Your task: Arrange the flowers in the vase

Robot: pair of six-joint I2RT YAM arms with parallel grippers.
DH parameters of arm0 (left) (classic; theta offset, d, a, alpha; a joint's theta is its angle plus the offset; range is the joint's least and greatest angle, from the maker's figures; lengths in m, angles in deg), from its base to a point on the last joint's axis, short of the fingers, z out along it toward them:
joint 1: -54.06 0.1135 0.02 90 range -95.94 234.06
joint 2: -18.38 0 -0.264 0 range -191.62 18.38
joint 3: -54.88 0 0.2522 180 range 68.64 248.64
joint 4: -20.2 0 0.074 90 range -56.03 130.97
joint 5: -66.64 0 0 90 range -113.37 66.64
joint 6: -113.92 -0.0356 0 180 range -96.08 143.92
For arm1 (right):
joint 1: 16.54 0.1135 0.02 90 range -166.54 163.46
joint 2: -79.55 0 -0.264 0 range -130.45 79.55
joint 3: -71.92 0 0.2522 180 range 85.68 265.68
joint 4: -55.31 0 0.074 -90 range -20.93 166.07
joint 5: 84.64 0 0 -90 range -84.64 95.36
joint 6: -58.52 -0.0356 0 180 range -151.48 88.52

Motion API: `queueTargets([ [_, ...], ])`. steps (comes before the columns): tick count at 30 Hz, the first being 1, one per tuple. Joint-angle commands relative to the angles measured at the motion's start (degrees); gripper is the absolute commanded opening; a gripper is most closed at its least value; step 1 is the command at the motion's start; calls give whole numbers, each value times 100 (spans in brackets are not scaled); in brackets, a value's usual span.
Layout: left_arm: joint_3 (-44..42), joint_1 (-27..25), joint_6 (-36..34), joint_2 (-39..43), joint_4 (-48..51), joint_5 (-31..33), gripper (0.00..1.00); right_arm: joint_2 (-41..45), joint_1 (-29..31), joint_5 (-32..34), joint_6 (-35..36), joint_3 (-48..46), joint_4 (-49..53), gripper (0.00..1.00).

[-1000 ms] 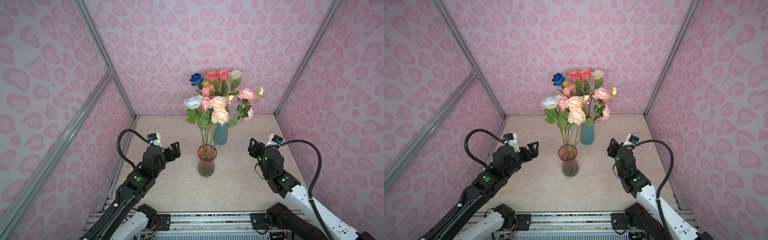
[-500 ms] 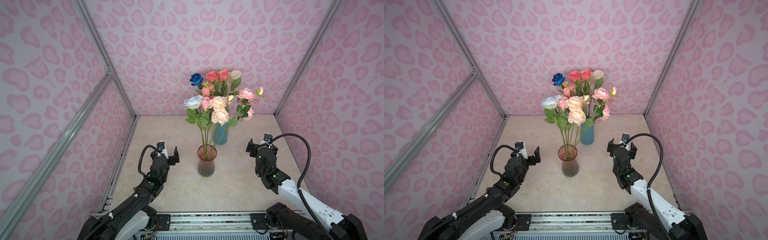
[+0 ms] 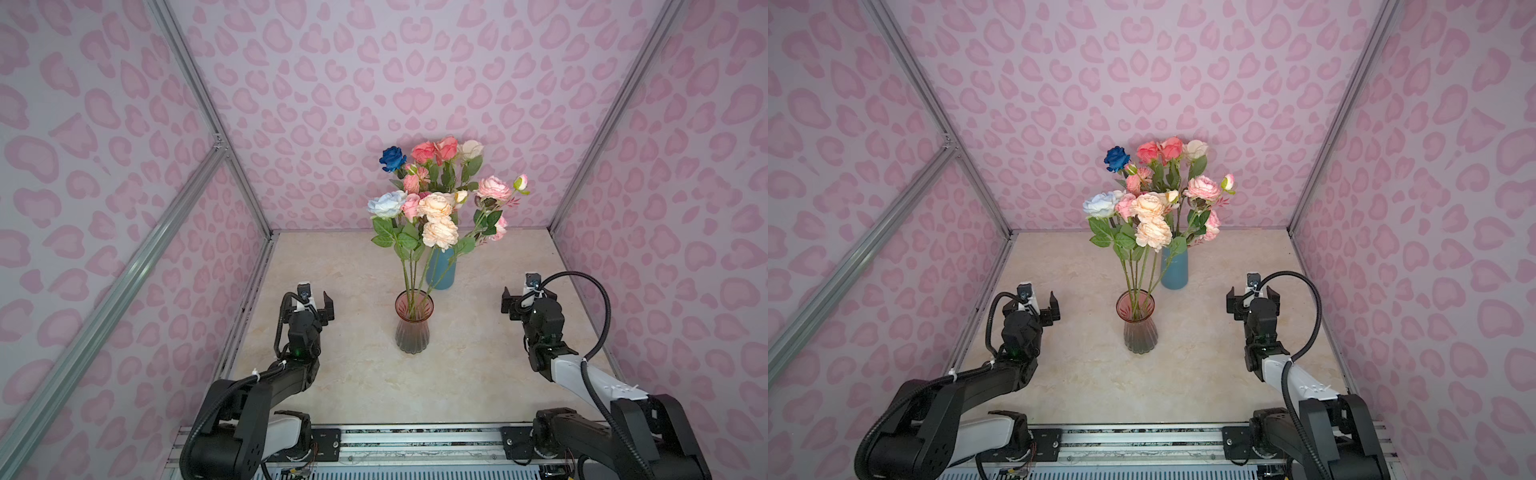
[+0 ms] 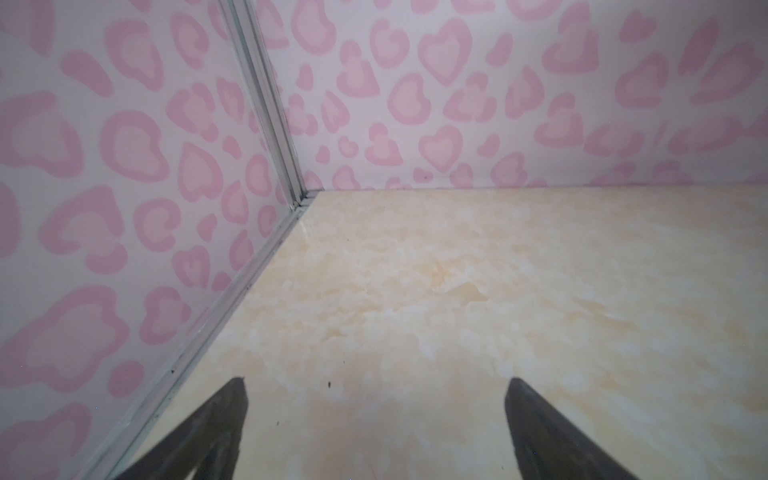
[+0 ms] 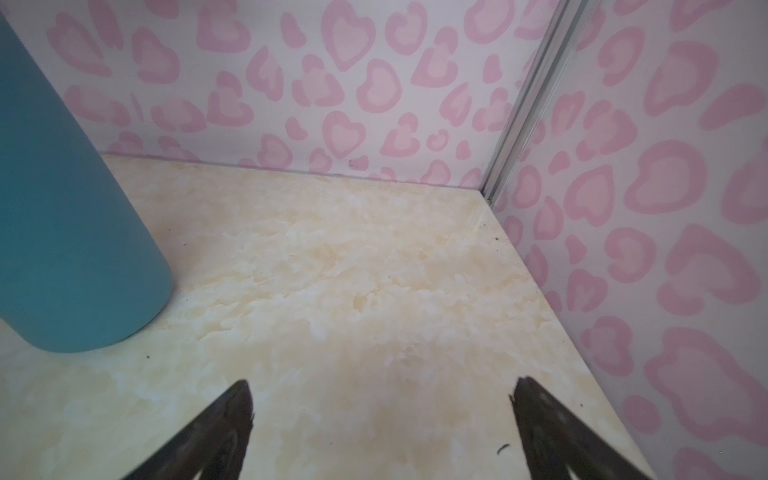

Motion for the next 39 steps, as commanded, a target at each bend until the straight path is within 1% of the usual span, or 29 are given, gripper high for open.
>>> queueTargets([
  [1,-111,139,93,-342,-1091,-239,98,-430,-28,-305,-90,-88,-731,98],
  [2,-99,297,185,-290,-970,-544,98,-564,-28,-360,-54,-127,-880,98],
  [3,-57,420,238,-417,-959,-767,98,-696,-24,-396,-24,-197,-1112,98],
  [4,37,472,239,-680,-1101,-894,98,-918,-23,-363,18,-314,-1501,99],
  [5,164,483,249,-783,-1015,-880,98,-1083,-20,-371,88,-484,-2018,99],
  [6,327,603,332,-632,-429,-1072,98,-1237,-20,-480,187,-703,-2532,99],
  [7,402,710,402,-711,-434,-1239,98,-1344,-22,-488,169,-891,-2950,99],
  [8,509,744,433,-742,-253,-1277,98,-1524,-40,-479,135,-977,-3282,99],
  [9,589,837,500,-704,-24,-1400,98,-1870,-53,-444,123,-1020,-3741,100],
  [10,653,899,594,-773,5,-1402,97,-2197,-48,-371,120,-1010,-4270,100],
  [11,681,938,603,-746,100,-1486,98,-2227,-14,-214,111,-1015,-4236,100],
  [12,654,951,604,-742,46,-1502,98,-1966,-15,-105,50,-915,-3676,100],
  [13,676,954,603,-745,84,-1494,98,-1752,-15,-68,24,-644,-2840,100],
  [14,666,951,604,-749,69,-1500,98,-1728,-81,-171,-25,-392,-2367,100],
  [15,664,955,603,-743,80,-1499,98,-1893,-203,-183,-219,-190,-2263,100],
  [16,663,949,595,-742,81,-1494,98,-2009,-289,45,-471,-40,-2124,100],
  [17,665,947,595,-736,79,-1488,98,-1998,-440,8,-601,9,-2041,100],
  [18,663,943,593,-738,82,-1481,98,-1923,-524,-227,-622,13,-1902,100],
  [20,667,944,594,-738,73,-1485,98,-1849,-488,-277,-507,127,-1565,100],
  [22,659,945,595,-733,69,-1481,98,-1910,-484,-258,-493,67,-1780,100],
  [25,658,941,595,-733,70,-1479,98,-1872,-484,-258,-501,106,-1631,100],
  [39,666,936,586,-741,75,-1472,98,-1877,-484,-261,-493,101,-1645,100],
])
